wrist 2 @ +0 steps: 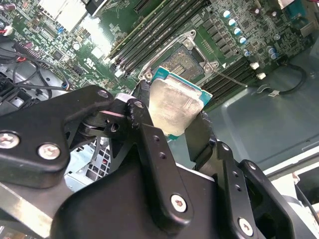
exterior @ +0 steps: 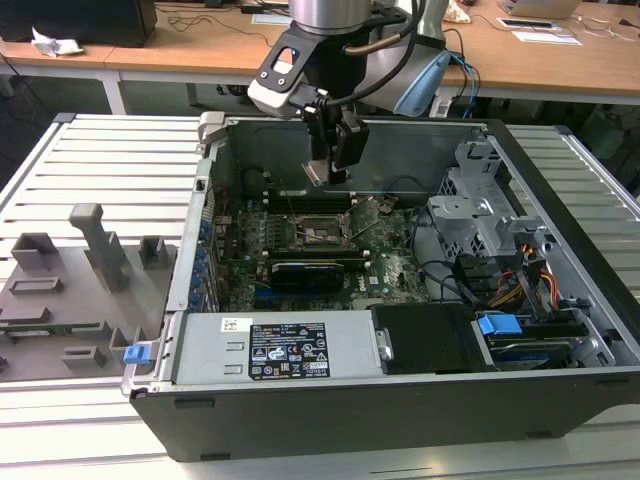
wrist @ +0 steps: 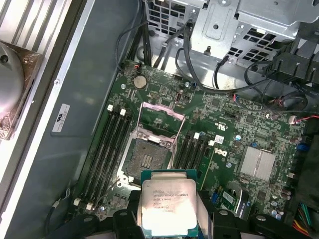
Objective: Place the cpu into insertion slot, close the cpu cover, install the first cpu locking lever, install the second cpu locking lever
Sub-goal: 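Place the cpu into insertion slot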
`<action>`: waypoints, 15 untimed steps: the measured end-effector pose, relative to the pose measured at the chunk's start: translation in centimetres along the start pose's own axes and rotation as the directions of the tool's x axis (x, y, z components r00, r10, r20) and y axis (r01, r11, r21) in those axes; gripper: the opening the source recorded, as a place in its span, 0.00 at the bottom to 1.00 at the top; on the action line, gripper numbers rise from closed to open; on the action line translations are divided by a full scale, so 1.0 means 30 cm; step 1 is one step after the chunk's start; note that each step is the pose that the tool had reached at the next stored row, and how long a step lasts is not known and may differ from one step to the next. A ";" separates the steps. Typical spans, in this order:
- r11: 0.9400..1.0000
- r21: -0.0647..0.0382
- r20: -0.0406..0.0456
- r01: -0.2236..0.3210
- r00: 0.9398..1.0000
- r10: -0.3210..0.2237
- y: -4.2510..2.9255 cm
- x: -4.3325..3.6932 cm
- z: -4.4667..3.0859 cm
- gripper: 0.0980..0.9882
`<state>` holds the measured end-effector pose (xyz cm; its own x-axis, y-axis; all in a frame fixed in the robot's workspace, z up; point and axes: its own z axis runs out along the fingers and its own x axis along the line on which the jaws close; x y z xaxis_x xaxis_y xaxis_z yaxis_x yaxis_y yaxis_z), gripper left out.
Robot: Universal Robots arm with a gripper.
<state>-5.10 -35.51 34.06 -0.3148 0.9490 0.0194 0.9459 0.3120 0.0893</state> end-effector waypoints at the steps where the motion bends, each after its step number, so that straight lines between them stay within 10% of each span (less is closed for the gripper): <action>1: 1.000 0.000 0.000 0.000 1.000 0.000 0.000 0.000 0.002 0.48; 15: 1.000 0.000 0.000 0.000 1.000 0.000 -0.002 -0.001 0.025 0.48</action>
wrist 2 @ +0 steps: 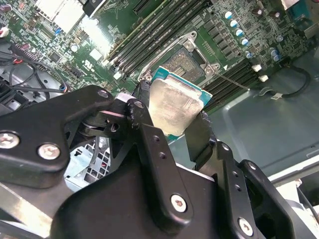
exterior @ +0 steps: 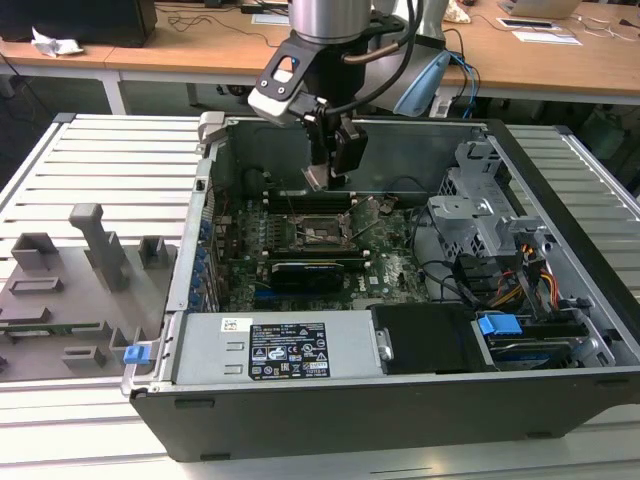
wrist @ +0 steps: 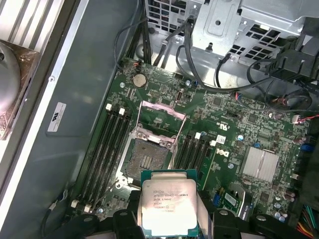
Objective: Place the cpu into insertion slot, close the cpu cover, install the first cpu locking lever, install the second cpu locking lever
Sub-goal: 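Place the cpu into insertion slot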
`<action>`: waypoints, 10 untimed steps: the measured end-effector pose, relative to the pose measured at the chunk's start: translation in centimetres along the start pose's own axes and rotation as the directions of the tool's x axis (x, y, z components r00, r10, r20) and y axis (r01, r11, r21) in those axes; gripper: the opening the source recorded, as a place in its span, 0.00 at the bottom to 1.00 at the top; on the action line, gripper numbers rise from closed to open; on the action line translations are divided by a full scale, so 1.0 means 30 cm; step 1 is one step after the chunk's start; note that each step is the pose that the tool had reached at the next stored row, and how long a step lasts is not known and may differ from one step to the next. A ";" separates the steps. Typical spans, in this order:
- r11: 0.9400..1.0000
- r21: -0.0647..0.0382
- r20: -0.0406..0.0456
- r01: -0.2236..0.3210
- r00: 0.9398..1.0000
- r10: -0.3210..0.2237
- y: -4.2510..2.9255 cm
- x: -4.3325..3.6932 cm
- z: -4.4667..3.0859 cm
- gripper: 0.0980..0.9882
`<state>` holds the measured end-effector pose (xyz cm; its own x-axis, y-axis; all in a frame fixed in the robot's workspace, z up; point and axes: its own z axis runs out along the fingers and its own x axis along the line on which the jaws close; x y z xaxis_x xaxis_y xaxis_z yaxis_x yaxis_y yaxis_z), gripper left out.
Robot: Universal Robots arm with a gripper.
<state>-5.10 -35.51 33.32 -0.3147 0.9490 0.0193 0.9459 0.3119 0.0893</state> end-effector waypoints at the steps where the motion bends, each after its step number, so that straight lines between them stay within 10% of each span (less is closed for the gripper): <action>1: 1.000 0.000 0.000 0.000 1.000 0.000 0.000 0.000 0.001 0.48; 10: 0.999 -0.001 0.003 -0.033 0.999 0.033 -0.001 0.000 0.007 0.48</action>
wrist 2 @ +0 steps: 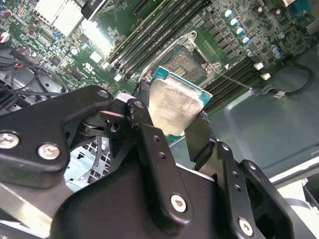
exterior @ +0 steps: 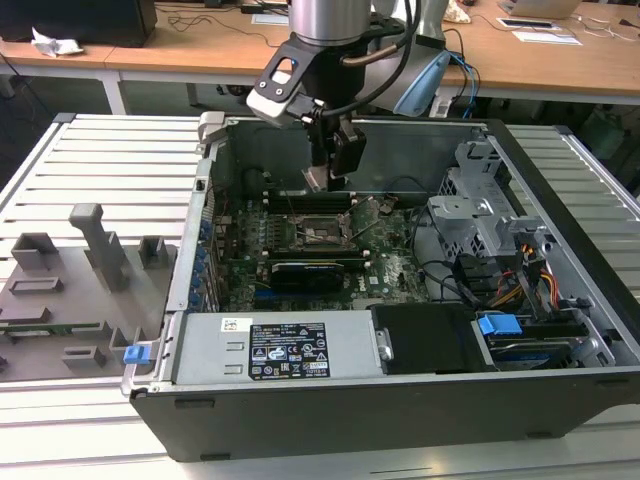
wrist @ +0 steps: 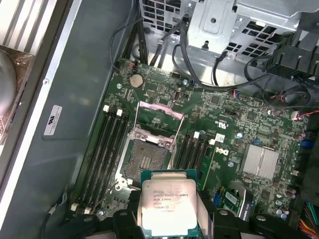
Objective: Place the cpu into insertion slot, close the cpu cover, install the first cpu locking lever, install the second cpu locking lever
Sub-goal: 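Place the cpu into insertion slot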
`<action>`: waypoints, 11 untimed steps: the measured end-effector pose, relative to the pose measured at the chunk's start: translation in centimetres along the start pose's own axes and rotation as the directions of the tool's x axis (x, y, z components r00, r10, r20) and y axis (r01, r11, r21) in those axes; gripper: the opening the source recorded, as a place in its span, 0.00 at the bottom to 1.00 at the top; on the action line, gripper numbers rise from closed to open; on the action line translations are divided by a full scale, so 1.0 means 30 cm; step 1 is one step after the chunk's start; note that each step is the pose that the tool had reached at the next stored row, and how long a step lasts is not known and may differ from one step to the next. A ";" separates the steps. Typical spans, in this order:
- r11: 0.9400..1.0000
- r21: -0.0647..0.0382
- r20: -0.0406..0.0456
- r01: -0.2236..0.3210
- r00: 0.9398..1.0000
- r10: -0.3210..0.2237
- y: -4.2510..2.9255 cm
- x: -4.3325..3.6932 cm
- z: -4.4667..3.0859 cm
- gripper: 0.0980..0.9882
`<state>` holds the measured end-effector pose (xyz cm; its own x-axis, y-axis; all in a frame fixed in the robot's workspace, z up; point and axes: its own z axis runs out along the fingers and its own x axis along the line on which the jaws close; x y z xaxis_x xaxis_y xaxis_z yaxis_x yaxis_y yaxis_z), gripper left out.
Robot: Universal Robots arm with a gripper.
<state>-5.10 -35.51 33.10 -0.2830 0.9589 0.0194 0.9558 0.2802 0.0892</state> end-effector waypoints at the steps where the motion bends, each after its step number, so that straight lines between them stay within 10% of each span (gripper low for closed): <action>1: 1.000 0.000 0.000 -0.004 1.000 0.004 0.000 0.000 0.001 0.48; 11: 0.999 -0.001 0.003 -0.034 0.999 0.034 -0.001 0.000 0.011 0.48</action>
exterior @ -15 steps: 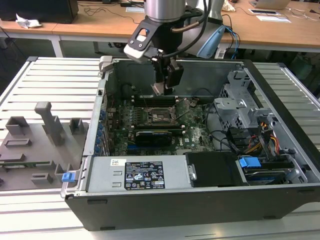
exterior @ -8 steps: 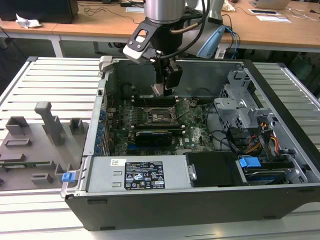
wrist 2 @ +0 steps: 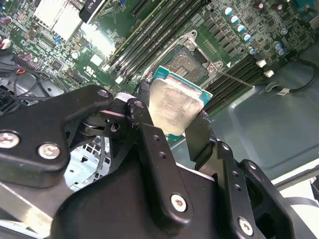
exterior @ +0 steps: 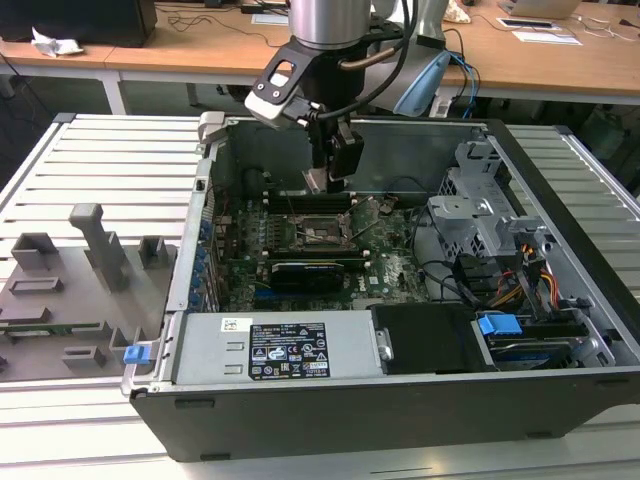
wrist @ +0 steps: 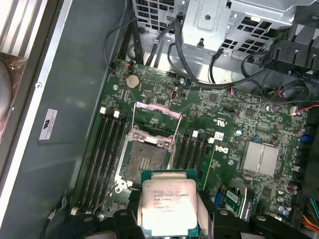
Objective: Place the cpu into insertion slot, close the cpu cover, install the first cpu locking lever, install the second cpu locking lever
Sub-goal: 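Place the cpu into insertion slot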
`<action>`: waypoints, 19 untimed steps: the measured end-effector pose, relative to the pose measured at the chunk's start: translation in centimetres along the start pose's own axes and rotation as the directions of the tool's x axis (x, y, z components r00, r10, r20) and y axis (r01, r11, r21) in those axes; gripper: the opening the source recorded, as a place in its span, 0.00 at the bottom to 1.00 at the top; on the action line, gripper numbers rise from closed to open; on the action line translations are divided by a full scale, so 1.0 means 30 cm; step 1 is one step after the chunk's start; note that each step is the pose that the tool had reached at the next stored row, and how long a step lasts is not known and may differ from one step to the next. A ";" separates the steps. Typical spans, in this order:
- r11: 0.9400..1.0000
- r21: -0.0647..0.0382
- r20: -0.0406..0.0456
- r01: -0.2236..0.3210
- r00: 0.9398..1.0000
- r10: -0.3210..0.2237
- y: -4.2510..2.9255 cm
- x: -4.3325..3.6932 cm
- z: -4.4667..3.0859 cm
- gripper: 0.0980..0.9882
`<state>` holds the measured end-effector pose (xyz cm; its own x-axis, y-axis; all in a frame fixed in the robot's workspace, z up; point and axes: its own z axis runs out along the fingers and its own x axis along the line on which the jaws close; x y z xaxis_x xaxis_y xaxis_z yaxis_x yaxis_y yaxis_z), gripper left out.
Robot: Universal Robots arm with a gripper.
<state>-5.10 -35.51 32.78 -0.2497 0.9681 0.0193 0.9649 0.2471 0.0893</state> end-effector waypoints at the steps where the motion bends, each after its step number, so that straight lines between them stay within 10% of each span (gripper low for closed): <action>1: 1.000 0.000 0.000 -0.003 1.000 0.003 0.000 0.000 0.001 0.48; 19: 0.998 -0.001 0.006 -0.064 0.998 0.064 -0.002 0.000 0.019 0.48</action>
<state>-5.10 -35.51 32.20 -0.1872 0.9821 0.0191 0.9787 0.1848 0.0892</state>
